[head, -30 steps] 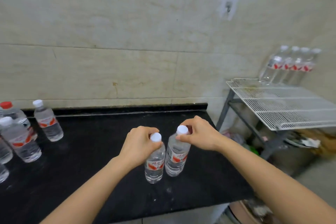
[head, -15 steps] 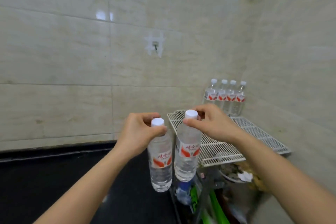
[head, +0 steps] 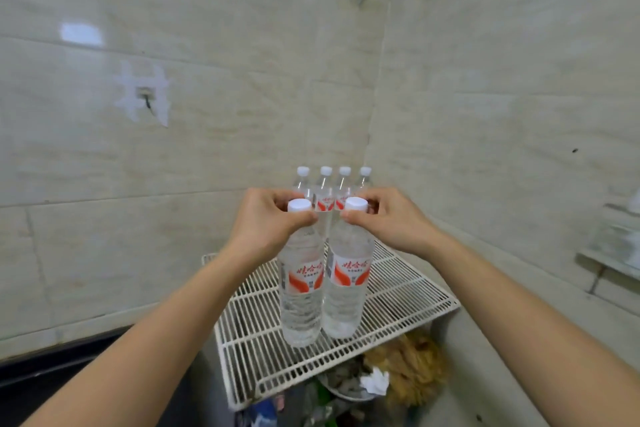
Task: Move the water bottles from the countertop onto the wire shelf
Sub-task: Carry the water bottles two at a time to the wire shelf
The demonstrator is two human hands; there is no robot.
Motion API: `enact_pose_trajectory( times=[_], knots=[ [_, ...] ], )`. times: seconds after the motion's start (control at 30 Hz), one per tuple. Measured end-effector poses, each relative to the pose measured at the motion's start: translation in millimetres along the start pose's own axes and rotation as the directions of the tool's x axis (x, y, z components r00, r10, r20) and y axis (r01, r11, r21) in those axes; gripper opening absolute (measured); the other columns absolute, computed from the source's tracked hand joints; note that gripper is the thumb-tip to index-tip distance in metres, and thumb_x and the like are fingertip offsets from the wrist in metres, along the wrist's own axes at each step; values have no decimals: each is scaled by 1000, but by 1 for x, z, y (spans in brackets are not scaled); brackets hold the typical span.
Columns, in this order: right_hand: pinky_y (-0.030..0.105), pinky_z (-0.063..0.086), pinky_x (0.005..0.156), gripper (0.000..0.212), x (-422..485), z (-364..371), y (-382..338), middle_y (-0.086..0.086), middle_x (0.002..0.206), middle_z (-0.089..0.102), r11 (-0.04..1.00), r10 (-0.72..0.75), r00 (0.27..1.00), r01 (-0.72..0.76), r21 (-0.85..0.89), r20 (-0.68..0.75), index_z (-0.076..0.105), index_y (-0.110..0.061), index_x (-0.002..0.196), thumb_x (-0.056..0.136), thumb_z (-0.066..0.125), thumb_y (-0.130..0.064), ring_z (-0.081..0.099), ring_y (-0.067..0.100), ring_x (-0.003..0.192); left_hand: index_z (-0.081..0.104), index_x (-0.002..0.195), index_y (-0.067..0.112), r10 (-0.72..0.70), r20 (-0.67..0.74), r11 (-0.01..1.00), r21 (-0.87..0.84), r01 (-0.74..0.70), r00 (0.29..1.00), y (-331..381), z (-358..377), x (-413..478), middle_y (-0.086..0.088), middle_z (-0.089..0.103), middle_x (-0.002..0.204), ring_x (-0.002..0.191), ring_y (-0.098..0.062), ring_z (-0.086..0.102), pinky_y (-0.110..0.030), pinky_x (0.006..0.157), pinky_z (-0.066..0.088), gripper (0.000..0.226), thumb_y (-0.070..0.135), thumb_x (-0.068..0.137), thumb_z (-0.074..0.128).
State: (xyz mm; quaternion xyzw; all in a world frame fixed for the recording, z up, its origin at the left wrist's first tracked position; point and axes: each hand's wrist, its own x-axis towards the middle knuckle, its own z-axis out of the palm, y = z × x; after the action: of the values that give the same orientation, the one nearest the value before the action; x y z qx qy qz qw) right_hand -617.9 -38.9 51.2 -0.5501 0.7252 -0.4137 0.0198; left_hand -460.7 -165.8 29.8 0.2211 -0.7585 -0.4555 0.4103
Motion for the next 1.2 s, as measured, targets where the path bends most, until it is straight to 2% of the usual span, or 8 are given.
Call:
enact_pose_trajectory(
  times=[0.1, 0.23, 0.43, 0.57, 0.63, 0.87, 1.07, 1.2],
  knots=[
    [30, 34, 59, 26, 22, -15, 41, -4, 61, 47, 999, 26, 1000, -26, -35, -6, 65, -3, 74, 82, 69, -27, 41, 8, 58, 76, 71, 17, 0, 66, 1000, -17, 1, 998, -18, 39, 34, -15, 74, 73, 62, -15, 54, -36, 61, 47, 5, 17, 66, 79],
    [34, 33, 63, 36, 59, -33, 88, -2, 63, 43, 990, 76, 997, -76, -118, -5, 58, -1, 71, 81, 67, -35, 41, 13, 63, 74, 65, 15, -27, 124, 1000, -6, 28, 992, -38, 86, 86, 5, 62, 54, 53, -10, 47, -29, 54, 39, 5, 17, 67, 78],
    [31, 32, 62, 38, 110, -53, 150, -9, 56, 40, 974, 131, 990, -137, -180, -48, 45, -21, 56, 83, 68, -33, 39, 12, 59, 76, 72, 21, -29, 77, 999, 33, 27, 997, -56, 145, 151, -1, 73, 65, 65, -17, 66, -41, 66, 56, 4, 20, 70, 79],
    [36, 37, 66, 31, 142, -54, 188, -7, 61, 46, 976, 133, 990, -140, -168, -51, 51, -19, 61, 83, 66, -34, 45, 17, 69, 71, 70, 36, -5, 2, 999, 37, 5, 1000, -68, 171, 179, 20, 71, 63, 67, -2, 69, -24, 58, 56, 14, 25, 71, 80],
    [40, 40, 71, 29, 156, -54, 206, -6, 64, 48, 977, 144, 987, -152, -146, -65, 53, -18, 64, 83, 65, -36, 45, 20, 77, 69, 70, 40, -13, -30, 999, 34, 14, 999, -74, 182, 190, 17, 71, 64, 68, -4, 69, -29, 65, 58, 19, 24, 72, 80],
    [43, 47, 69, 29, 205, -52, 253, 4, 75, 54, 978, 140, 989, -144, -150, -39, 50, -19, 63, 80, 63, -38, 48, 22, 78, 75, 88, 18, -88, -62, 989, 110, 95, 994, -89, 206, 228, 4, 74, 73, 73, -12, 70, -31, 67, 58, 13, 24, 76, 76],
    [34, 38, 58, 35, 227, -39, 278, -4, 61, 46, 982, 102, 994, -107, -158, -39, 43, -21, 54, 79, 63, -36, 48, 22, 74, 70, 66, 18, -83, -74, 980, 175, 95, 994, -97, 216, 249, 5, 63, 53, 52, -8, 55, -28, 53, 44, 14, 26, 77, 74],
    [34, 38, 61, 34, 236, -38, 282, -3, 64, 46, 985, 81, 997, -78, -153, 13, 43, -23, 55, 79, 61, -38, 45, 22, 81, 71, 69, 14, -76, -47, 982, 170, 83, 996, -98, 221, 256, 2, 60, 54, 50, -5, 49, -22, 51, 41, 12, 22, 76, 75]
  ],
)
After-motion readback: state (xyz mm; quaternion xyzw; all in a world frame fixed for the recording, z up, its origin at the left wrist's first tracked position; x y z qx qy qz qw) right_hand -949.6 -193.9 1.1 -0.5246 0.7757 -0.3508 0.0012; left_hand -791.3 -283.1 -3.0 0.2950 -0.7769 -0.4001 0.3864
